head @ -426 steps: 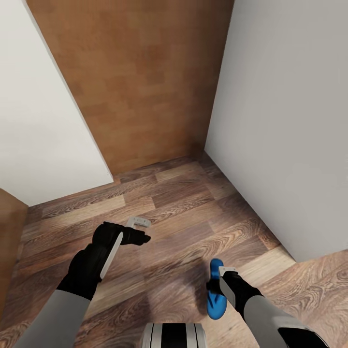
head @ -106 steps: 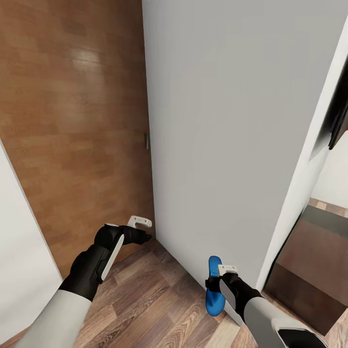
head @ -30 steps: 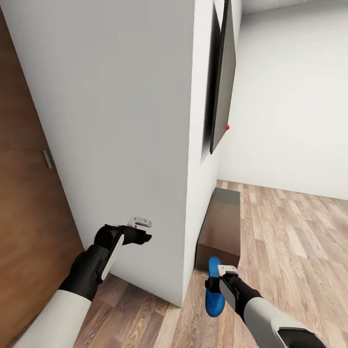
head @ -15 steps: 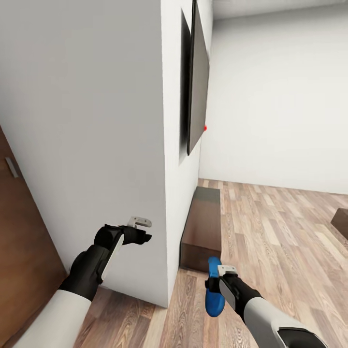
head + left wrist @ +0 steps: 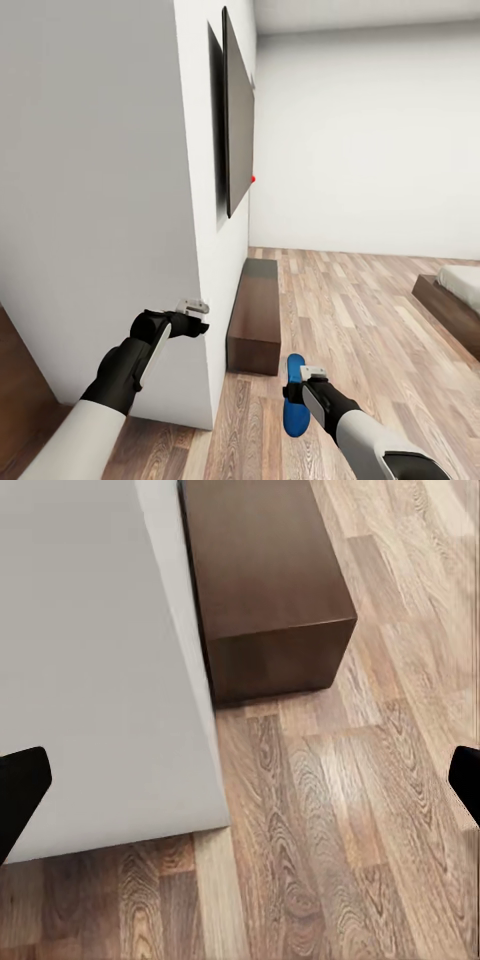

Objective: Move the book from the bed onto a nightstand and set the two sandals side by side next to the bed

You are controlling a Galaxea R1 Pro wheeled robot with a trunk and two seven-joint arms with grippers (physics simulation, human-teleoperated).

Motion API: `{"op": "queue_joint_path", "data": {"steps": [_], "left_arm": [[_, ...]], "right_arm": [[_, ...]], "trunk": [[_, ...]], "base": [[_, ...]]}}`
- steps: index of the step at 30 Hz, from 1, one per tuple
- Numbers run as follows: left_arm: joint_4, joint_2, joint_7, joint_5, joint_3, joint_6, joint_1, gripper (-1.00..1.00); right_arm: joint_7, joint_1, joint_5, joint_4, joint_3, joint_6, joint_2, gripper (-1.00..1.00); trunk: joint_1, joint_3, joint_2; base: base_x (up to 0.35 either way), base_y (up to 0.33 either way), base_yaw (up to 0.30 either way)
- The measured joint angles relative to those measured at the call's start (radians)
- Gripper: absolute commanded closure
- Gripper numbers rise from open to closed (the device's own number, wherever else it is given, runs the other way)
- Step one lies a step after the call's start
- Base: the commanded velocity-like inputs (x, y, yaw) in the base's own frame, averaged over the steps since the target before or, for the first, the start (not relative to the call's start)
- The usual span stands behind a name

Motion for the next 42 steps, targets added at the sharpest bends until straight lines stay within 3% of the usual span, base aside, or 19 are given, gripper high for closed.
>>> {"op": "queue_joint_path", "data": {"steps": [42], "left_arm": [[0.001, 0.0, 0.003, -0.001, -0.027, -0.005, 0.0, -1.0]], "right_arm": [[0.004, 0.0, -0.001, 0.008, -0.002, -0.034, -0.003, 1.0]], "trunk": [[-0.157, 0.153, 0.287]], "base": [[0.0, 0.0, -0.275]]}}
